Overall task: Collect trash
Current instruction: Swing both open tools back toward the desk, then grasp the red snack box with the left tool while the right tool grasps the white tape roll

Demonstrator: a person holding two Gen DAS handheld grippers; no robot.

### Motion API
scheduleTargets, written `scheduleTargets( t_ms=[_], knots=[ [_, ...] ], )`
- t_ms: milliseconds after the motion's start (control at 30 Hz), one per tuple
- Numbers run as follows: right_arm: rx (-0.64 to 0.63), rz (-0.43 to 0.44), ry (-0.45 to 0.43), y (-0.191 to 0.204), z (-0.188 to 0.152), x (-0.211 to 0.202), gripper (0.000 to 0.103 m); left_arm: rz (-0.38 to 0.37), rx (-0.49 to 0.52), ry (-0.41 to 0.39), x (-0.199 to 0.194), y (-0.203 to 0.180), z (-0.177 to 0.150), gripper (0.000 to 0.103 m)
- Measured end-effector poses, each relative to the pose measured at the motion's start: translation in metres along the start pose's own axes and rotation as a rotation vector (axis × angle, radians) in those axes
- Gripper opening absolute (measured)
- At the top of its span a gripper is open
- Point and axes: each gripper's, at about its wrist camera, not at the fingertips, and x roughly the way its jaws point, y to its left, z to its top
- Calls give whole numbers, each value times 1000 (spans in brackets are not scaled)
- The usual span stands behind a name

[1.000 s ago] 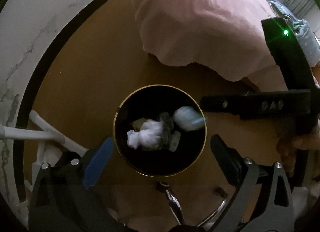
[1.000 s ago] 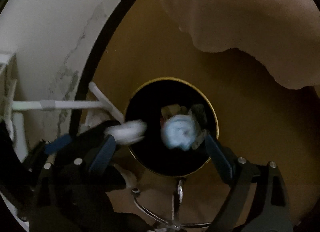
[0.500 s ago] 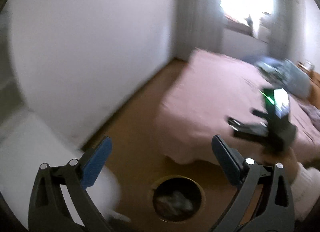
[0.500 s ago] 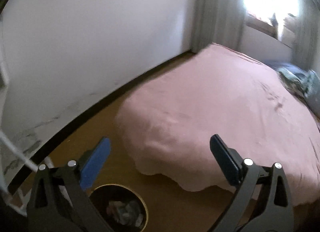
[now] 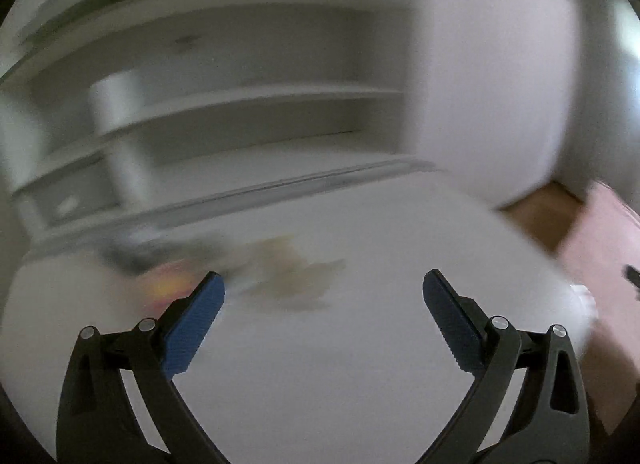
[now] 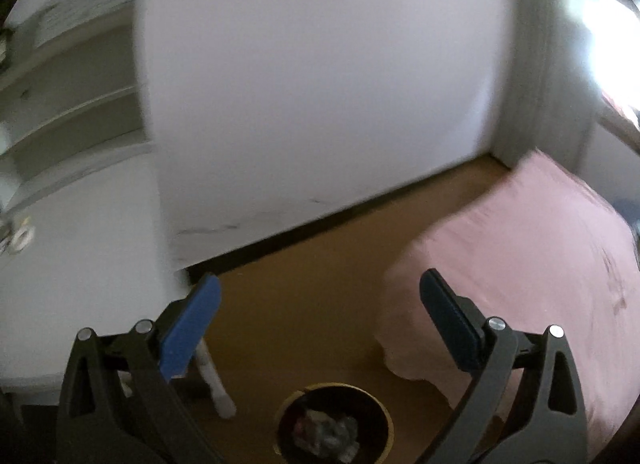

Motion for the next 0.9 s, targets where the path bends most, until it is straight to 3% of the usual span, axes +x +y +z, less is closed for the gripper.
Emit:
scheduleTargets(
  t_ms=[100,167,233,400,433,467,533,733,900],
  knots=[
    [-80,103,-4,64,13,4,96,163,-76,13,6,58,-8,96],
    [-122,178,0,109,20,7,96,185,-80,46,19,78,-12,96],
    [-146,239,2,147,27,4,96,152,-91,100,37,93,-12,96],
    [-207,363,16,222,33,-5,96,91,-23,121,61,95,-1,95],
    [-222,376,17,234,34,-8,96,71,-22,134,65,96,-1,90],
    [-239,387,16,245,36,-11,96,46,-18,147,67,97,0,79],
    [-264,402,19,257,36,-11,96,8,-11,168,72,96,-3,70],
    [-318,452,78,309,42,0,96,-62,-22,205,74,94,-5,70],
    [-362,491,147,356,42,22,96,-76,-2,217,81,92,-4,81]
  ],
)
